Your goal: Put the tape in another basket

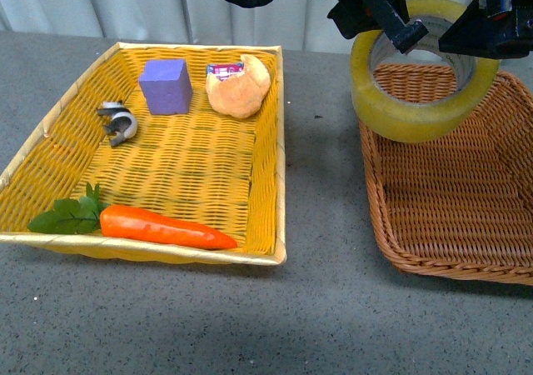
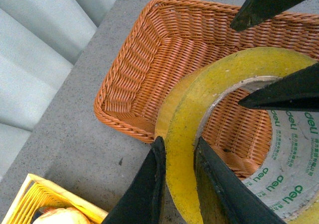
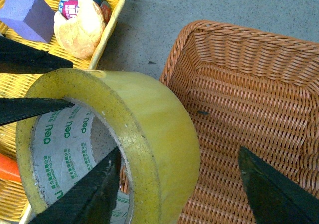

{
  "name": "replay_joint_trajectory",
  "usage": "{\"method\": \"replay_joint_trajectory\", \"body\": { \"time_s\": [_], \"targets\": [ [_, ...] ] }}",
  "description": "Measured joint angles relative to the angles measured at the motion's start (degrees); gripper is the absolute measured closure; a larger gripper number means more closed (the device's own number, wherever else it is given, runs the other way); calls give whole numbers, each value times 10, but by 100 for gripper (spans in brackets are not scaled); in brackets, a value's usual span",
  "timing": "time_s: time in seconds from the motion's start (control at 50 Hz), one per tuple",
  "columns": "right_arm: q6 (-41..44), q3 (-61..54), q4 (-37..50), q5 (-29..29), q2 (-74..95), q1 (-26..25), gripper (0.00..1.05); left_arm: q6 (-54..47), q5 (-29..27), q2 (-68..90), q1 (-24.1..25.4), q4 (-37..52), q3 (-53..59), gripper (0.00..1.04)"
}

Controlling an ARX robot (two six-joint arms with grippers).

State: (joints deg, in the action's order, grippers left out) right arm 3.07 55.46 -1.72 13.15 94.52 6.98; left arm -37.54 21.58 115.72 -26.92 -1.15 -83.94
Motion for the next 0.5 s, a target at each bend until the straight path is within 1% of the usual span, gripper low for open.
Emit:
{"method": "replay_joint_trajectory", "body": {
  "time_s": [0.04,0.06,0.2,0.28,0.3,0.32,0.36,0.42,0.44,0.46,0.5],
  "targets": [
    [-5,1,-8,-4,0,1,46,0,0,0,0,0,0,91],
    [-7,2,-10,-4,0,1,48,0,0,0,0,0,0,91],
    [-15,2,-17,-3,2,6,74,0,2,0,0,0,0,91],
    [-18,2,-20,-6,7,7,84,3,11,0,-1,0,-3,92],
    [-19,2,-20,-6,8,7,85,3,12,0,-1,0,-3,92],
    [-20,2,-20,-6,10,7,87,1,-1,-2,-4,0,-3,92],
    [-20,3,-19,-8,12,7,89,2,-51,-6,-12,-11,-5,92],
    [-20,5,-19,-13,17,7,89,8,-92,-10,-23,-12,-6,91],
    [-19,7,-19,-13,19,6,89,10,-95,-10,-25,-14,-6,87],
    [-19,9,-19,-13,21,5,89,12,-100,-11,-26,-12,-6,82],
    [-19,13,-18,-15,24,4,89,17,-101,-11,-26,-6,-6,76]
  ]
}}
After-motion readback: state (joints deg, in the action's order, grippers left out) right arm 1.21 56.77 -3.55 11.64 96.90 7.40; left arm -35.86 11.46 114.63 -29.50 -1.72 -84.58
